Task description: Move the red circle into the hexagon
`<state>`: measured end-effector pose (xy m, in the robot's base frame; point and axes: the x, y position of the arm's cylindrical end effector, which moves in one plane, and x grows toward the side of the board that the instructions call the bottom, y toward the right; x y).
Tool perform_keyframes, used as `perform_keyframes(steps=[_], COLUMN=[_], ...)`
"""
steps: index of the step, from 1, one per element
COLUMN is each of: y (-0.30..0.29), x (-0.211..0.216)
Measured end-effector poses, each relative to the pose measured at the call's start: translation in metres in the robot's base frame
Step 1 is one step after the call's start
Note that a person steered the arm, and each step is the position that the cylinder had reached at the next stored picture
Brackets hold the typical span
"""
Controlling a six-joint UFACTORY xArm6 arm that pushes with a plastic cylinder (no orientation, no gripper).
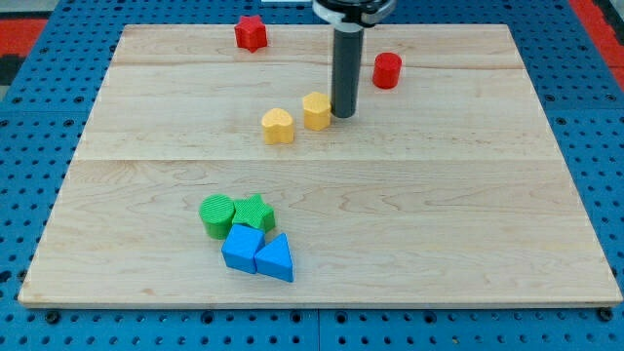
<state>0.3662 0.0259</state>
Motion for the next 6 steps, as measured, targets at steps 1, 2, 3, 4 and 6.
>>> perform_keyframes(steps=[1, 2, 3, 4, 6], y=[-0.020, 0.054, 0.124, 0.115, 0.028], x=[0.000, -0.009, -0.044, -0.083, -0.060])
